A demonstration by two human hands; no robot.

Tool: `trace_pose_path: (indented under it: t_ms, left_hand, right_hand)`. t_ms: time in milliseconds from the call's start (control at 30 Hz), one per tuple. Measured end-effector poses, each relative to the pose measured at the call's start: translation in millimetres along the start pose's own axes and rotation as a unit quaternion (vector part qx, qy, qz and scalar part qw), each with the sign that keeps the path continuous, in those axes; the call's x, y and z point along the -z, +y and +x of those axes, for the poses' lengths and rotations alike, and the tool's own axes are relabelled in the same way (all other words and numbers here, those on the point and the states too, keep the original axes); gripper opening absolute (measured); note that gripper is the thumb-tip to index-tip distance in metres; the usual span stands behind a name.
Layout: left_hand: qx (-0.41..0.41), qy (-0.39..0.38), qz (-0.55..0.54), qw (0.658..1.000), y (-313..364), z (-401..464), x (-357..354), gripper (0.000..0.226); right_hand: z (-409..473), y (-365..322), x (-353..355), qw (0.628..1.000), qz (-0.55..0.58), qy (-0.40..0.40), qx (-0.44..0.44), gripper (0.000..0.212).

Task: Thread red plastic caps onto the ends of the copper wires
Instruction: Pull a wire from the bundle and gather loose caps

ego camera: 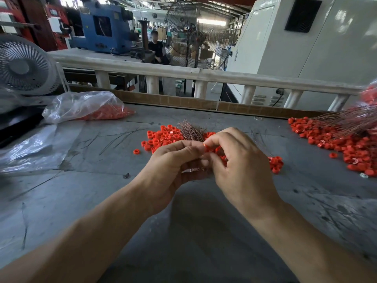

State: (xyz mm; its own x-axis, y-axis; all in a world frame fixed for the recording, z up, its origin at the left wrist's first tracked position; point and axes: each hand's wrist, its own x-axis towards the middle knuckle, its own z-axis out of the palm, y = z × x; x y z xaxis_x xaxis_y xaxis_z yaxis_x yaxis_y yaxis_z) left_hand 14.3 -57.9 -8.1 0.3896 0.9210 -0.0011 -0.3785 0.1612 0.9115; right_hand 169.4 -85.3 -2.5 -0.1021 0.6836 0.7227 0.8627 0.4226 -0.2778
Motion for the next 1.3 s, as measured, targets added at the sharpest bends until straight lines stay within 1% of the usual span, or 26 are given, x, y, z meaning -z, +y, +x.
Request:
trace_pose_path:
  t_ms: [167,300,400,467,567,700,767,967,1067,1133,1233,1300]
  left_hand:
    - [-0.001,0.023,0.031,0.999,-0.3,-0.7,-0.6,0.019]
    - [-0.007,0.03,0.059,0.998,1.2,-2.3,-2.3,0.015]
    - [-0.019,0.037,0.084,0.996,-0.3,-2.0,-1.7,0.022]
    - [-0.024,0.038,0.093,0.995,-1.8,-1.6,-0.7,0.025]
    - [-0.022,0.038,0.096,0.994,-2.1,-1.0,-0.5,0.026]
    - [-0.018,0.044,0.08,0.996,-1.1,0.4,-1.2,0.018]
    - [-0.015,0.046,0.078,0.996,-1.3,1.4,-1.5,0.018]
    - [-0.018,0.052,0.083,0.995,-2.1,1.4,-0.8,0.016]
    - [-0.011,0.047,0.091,0.995,-2.0,0.3,0.0,0.024]
    - [0.014,0.033,0.086,0.996,-1.5,-0.3,-0.8,0.032]
    - [0.049,0.013,0.057,0.997,0.5,-1.4,-3.8,0.045]
    - [0.053,0.011,0.04,0.998,0.6,-0.7,-3.5,0.052]
  right_hand:
    - [0.1,2.0,2.8,1.0,-0.015,-0.017,0.008,0.016]
    - [0.1,1.9,3.4,0.999,-0.03,-0.02,0.024,0.014]
    - [0.0,1.2,3.0,0.999,-0.036,-0.019,0.033,0.009]
    - [-0.2,0.8,2.2,0.998,-0.042,-0.018,0.034,0.01]
    - [-0.9,0.8,0.4,0.998,-0.052,-0.012,0.036,0.009]
    - [0.2,2.0,1.0,0.998,-0.056,-0.002,0.037,0.01]
    - [1.0,3.6,2.7,0.998,-0.053,0.005,0.044,0.011]
    - [2.0,7.0,4.7,0.996,-0.029,0.047,0.068,0.017]
    - [3.3,7.6,4.1,0.996,-0.016,0.051,0.071,0.011]
    - [4.9,8.0,5.8,0.997,0.001,0.032,0.077,0.008]
    - [4.8,6.4,8.0,0.996,0.02,-0.002,0.086,0.009]
    - [2.7,5.2,7.3,0.995,0.031,-0.014,0.095,0.011]
